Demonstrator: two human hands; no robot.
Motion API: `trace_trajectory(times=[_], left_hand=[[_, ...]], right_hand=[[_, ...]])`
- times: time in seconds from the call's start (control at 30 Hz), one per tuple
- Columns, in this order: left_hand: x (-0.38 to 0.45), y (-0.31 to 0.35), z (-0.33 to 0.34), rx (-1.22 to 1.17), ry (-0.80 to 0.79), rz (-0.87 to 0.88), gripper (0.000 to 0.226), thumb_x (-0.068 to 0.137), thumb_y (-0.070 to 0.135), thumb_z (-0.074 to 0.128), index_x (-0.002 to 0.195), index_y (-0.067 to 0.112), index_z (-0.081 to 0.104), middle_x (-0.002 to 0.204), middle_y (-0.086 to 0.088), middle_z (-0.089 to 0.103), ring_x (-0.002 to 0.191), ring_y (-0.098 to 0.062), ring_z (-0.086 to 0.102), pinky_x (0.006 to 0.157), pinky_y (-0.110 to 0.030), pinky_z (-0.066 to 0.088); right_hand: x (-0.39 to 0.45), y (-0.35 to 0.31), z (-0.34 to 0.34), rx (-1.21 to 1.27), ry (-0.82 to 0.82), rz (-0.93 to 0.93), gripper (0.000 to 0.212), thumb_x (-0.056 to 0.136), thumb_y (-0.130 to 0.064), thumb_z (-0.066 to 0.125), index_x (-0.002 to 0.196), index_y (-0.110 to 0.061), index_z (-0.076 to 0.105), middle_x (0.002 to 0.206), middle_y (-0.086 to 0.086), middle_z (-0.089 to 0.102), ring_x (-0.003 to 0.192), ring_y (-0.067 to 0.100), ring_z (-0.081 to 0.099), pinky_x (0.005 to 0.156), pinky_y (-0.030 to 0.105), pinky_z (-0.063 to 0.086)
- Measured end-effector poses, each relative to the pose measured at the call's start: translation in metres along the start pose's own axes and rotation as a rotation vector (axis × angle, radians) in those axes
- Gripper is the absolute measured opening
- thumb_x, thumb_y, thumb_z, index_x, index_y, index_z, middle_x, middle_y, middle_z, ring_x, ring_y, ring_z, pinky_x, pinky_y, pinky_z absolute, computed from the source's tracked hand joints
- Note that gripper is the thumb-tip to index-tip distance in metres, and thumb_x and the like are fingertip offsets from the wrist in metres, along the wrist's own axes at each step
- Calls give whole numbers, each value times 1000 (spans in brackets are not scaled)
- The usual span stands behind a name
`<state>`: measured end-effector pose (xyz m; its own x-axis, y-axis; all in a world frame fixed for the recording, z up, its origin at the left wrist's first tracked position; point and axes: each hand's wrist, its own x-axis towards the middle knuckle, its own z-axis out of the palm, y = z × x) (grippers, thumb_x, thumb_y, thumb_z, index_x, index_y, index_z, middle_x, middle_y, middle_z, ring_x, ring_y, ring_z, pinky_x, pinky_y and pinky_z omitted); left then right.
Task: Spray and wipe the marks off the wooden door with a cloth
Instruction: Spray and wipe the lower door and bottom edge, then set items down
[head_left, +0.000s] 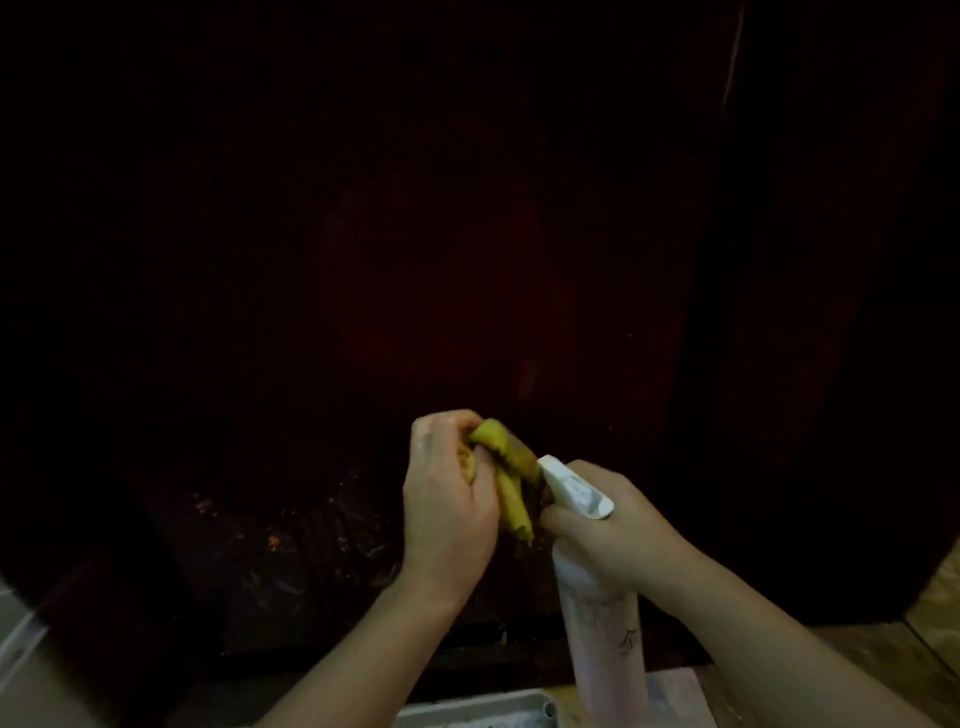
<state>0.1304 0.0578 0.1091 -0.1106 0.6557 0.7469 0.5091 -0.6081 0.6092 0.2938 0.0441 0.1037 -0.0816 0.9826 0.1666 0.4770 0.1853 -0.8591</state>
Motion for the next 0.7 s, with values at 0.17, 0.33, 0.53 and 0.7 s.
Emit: trace_trajectory(times=[0.17,0.33,0.53,0.7], left_hand=[[-24,-29,-44,4,-58,-216,47,84,-11,48,94,33,60,90,9,61,84,-4,60,71,-14,47],[-40,-68,-84,-129,31,-569,42,89,-7,41,59,19,56,68,6,56,63,-7,53,58,-16,43],[-46,-112,-124,-124,161,-901,40,83,6,66,62,19,35,50,13,47,49,-8,45,49,-32,43],[-43,-135,-149,-250,302,-1065,23,88,-4,57,83,14,44,86,-14,71,77,-28,71,66,-51,59]], right_hand=[[3,-11,43,-60,-191,-88,17,81,-12,60,74,-17,46,68,-6,47,57,6,42,57,27,37],[17,-28,96,-69,-263,-137,22,80,-16,62,70,-14,44,65,-5,44,55,8,39,55,29,35],[34,-53,159,-62,-280,-176,20,80,-20,62,68,-28,47,67,-8,52,54,3,46,52,22,38],[43,-72,191,-67,-271,-202,15,81,-20,62,73,-28,52,70,-7,54,63,10,50,55,25,38]])
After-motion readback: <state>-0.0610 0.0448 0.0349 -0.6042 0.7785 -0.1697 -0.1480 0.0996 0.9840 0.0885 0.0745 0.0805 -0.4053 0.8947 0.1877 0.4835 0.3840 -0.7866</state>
